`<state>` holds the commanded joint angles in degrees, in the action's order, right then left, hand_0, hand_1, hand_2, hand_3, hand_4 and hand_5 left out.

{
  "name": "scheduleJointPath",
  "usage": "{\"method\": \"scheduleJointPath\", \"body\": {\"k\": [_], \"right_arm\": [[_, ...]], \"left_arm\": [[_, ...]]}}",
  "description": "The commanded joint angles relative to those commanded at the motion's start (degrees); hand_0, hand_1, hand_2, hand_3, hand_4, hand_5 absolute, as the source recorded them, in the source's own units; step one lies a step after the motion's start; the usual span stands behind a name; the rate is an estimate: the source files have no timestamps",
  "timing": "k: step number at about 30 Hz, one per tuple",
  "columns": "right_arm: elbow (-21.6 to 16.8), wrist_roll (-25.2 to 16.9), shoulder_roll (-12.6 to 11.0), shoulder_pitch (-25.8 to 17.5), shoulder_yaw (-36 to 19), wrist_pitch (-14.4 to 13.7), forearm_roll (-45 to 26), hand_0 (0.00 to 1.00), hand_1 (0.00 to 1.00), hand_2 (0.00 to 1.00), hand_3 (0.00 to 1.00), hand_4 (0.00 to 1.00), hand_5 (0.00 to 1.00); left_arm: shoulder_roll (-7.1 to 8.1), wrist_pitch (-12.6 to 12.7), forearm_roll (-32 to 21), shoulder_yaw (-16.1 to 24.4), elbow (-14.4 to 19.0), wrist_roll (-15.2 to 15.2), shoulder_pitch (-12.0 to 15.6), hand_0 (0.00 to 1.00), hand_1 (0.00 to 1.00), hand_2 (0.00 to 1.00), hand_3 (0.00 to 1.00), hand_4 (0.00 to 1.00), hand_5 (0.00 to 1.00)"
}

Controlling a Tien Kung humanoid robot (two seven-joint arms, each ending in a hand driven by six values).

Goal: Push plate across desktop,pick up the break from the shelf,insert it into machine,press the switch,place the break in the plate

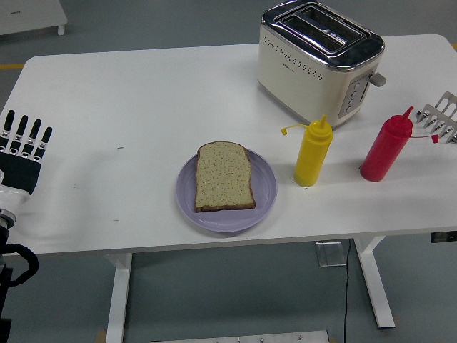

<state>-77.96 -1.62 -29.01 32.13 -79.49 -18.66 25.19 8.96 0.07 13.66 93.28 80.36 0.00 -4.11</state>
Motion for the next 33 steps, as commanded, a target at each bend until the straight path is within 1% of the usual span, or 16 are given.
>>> {"method": "scheduleJointPath", "body": {"k": [4, 7, 12, 16, 17, 22, 23, 26, 33], "right_arm": [[-0.19, -1.88, 0.38, -4.46, -1.91, 1.01, -2.69, 0.835, 0.798, 0.802, 0.797, 0.547, 0.51], [-0.38, -2.43, 0.52, -6.21, -2.55, 1.43, -3.52, 0.834, 0.797, 0.796, 0.794, 0.545, 0.517], [-1.76, -4.71, 2.03, -12.3, -6.3, 4.36, -6.73, 0.831, 0.792, 0.79, 0.787, 0.538, 0.522], [-1.9, -5.7, 3.34, -15.82, -8.64, 6.22, -7.91, 0.831, 0.792, 0.79, 0.787, 0.538, 0.522], [-1.89, -5.85, 3.76, -16.82, -9.36, 6.78, -8.07, 0.826, 0.79, 0.783, 0.772, 0.53, 0.535], [-1.87, -6.03, 4.88, -19.28, -11.32, 8.26, -8.24, 0.826, 0.79, 0.783, 0.772, 0.53, 0.535], [-1.87, -6.07, 5.18, -19.74, -11.78, 8.58, -8.22, 0.82, 0.783, 0.77, 0.758, 0.524, 0.546], [-1.84, -6.16, 6.25, -21.2, -13.31, 9.54, -8.07, 0.82, 0.783, 0.77, 0.758, 0.524, 0.546], [-1.68, -6.24, 8.17, -23.36, -16.19, 10.64, -7.64, 0.818, 0.779, 0.765, 0.75, 0.523, 0.548]], "left_arm": [[0.06, -0.05, 0.02, 0.0, 0.04, 0.0, 0.18, 0.817, 0.87, 0.952, 0.838, 0.607, 0.998], [0.08, -0.07, 0.03, 0.01, 0.05, 0.0, 0.23, 0.818, 0.869, 0.952, 0.839, 0.607, 0.998], [0.11, -0.19, 0.07, 0.1, 0.11, 0.03, 0.13, 0.817, 0.87, 0.952, 0.838, 0.606, 0.998], [0.18, -0.21, 0.08, 0.08, 0.12, 0.04, 0.17, 0.817, 0.87, 0.952, 0.838, 0.606, 0.998], [0.2, -0.22, 0.09, 0.05, 0.12, 0.05, 0.18, 0.817, 0.869, 0.951, 0.837, 0.606, 0.998], [0.26, -0.22, 0.11, -0.02, 0.11, 0.07, 0.12, 0.817, 0.869, 0.951, 0.837, 0.606, 0.998], [0.26, -0.23, 0.11, -0.03, 0.11, 0.07, 0.07, 0.817, 0.867, 0.951, 0.837, 0.606, 0.998], [0.27, -0.26, 0.11, -0.04, 0.12, 0.09, -0.13, 0.817, 0.867, 0.951, 0.837, 0.606, 0.998], [0.29, -0.27, 0.11, -0.03, 0.15, 0.1, -0.38, 0.817, 0.867, 0.95, 0.836, 0.606, 0.998]]}}
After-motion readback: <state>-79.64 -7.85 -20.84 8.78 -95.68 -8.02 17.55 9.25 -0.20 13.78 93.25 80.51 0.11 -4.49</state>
